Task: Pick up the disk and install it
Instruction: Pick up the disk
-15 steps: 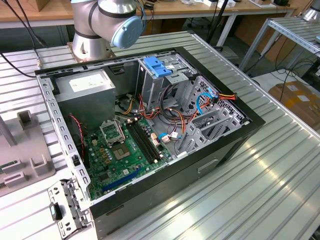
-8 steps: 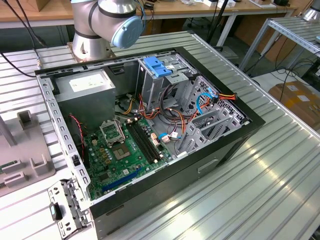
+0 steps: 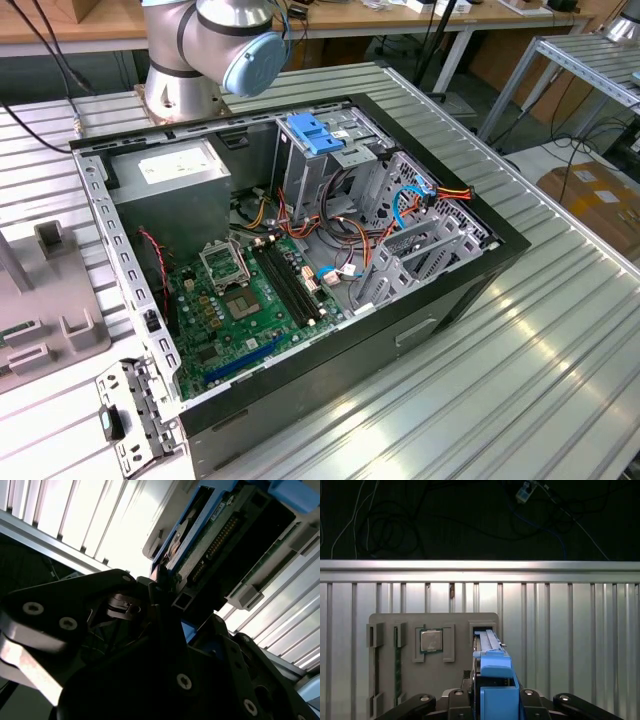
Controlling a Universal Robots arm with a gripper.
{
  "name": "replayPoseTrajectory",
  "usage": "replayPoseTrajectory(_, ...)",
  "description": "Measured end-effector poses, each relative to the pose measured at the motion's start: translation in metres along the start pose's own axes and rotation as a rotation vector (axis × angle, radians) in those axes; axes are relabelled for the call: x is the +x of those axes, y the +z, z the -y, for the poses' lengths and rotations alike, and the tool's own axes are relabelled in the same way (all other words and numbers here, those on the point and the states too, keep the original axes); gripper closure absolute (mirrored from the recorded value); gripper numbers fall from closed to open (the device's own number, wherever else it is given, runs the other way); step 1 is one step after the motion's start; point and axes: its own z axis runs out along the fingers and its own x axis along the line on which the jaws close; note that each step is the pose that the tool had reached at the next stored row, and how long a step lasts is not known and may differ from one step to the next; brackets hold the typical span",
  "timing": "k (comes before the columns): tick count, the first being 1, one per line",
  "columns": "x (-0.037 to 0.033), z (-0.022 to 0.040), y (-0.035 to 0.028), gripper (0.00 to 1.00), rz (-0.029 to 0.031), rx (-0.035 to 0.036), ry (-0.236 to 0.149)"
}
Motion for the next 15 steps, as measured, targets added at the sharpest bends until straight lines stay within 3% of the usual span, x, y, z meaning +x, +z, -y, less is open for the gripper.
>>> replayPoseTrajectory(15, -0.0002, -0.0002, -0.0052, 0.63, -0.0001, -0.0002, 0.000)
